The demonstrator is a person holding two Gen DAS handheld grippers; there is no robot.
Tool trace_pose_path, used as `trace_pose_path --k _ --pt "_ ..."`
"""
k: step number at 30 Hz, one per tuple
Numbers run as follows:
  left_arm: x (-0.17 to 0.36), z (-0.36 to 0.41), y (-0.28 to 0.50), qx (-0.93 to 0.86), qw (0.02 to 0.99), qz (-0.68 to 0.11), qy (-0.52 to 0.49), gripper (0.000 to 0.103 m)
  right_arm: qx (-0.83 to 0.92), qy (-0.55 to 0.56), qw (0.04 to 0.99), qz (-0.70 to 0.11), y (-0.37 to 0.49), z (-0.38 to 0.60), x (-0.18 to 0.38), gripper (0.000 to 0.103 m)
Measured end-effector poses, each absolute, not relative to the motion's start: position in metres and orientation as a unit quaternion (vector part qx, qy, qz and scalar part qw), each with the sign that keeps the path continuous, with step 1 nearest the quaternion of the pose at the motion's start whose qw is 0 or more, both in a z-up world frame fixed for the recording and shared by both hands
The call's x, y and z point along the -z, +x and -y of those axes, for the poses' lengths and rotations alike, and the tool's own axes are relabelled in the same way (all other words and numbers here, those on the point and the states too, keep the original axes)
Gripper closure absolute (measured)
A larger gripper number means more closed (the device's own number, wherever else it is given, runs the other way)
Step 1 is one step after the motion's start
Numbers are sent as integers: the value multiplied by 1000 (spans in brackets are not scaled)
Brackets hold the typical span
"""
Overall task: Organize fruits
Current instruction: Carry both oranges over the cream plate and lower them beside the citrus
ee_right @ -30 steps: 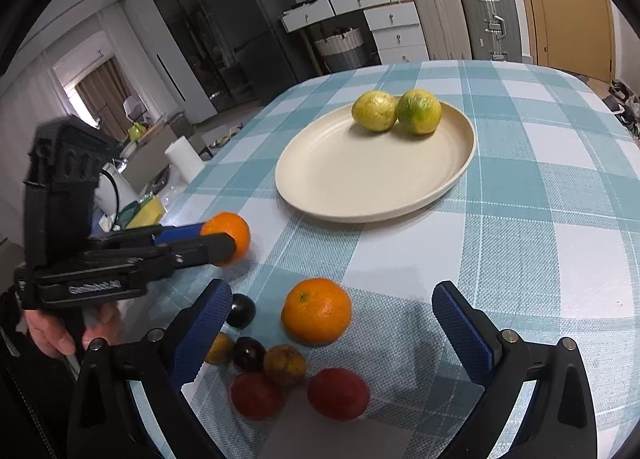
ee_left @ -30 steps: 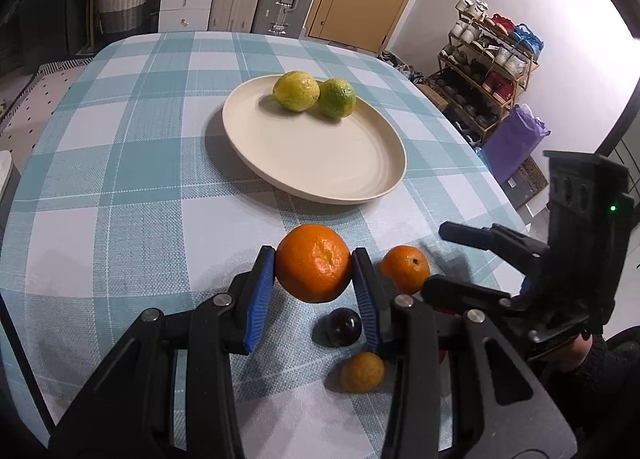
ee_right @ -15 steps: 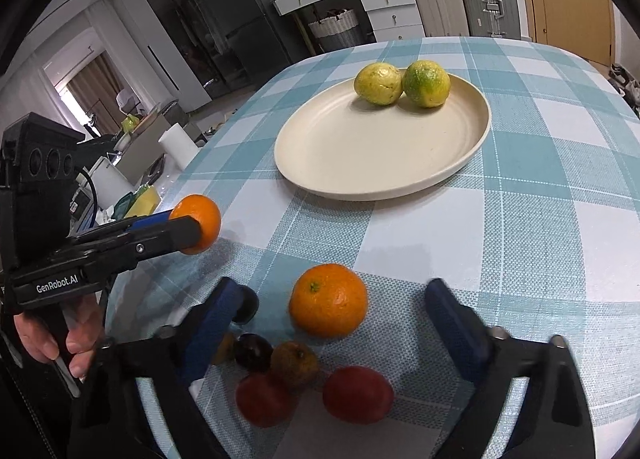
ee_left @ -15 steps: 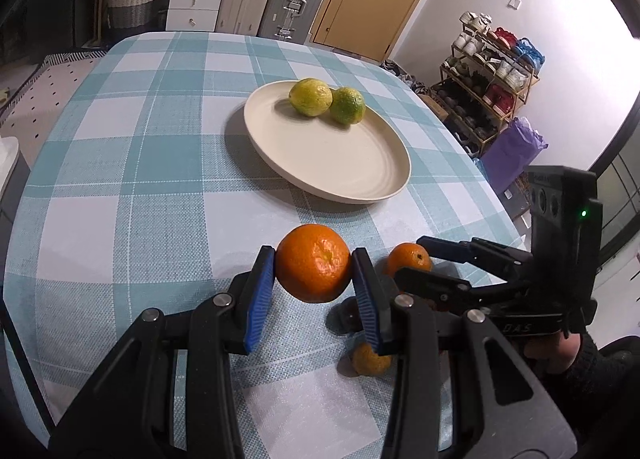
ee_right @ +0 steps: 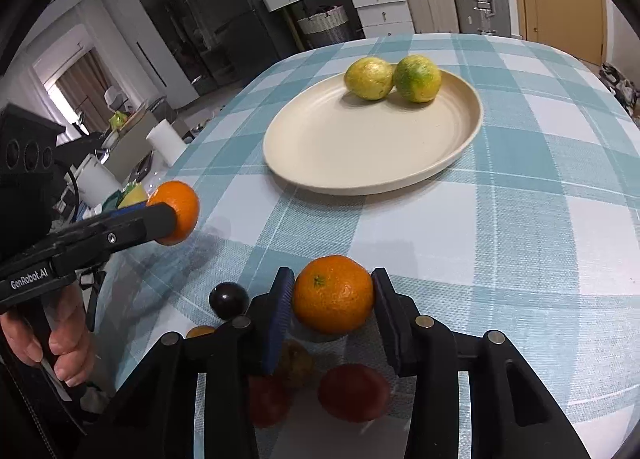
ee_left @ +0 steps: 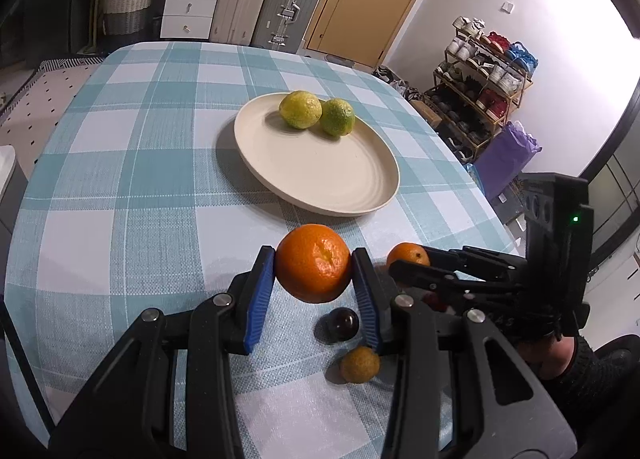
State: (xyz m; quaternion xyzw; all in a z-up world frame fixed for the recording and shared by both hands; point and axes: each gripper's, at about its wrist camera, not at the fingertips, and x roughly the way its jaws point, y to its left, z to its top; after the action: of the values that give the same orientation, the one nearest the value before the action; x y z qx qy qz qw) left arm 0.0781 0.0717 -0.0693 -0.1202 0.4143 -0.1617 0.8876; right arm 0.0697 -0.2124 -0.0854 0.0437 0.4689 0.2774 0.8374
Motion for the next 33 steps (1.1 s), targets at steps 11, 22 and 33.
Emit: trace_pose_path --k 11,22,33 --pt "56 -70 120 145 891 -415 -112 67 -294 59 854 -425 79 228 54 63" --pt "53 -72 178 129 890 -423 -116 67 -305 50 861 -404 117 222 35 63" --pt "47 -73 235 118 893 -422 -105 67 -316 15 874 -369 157 193 18 63"
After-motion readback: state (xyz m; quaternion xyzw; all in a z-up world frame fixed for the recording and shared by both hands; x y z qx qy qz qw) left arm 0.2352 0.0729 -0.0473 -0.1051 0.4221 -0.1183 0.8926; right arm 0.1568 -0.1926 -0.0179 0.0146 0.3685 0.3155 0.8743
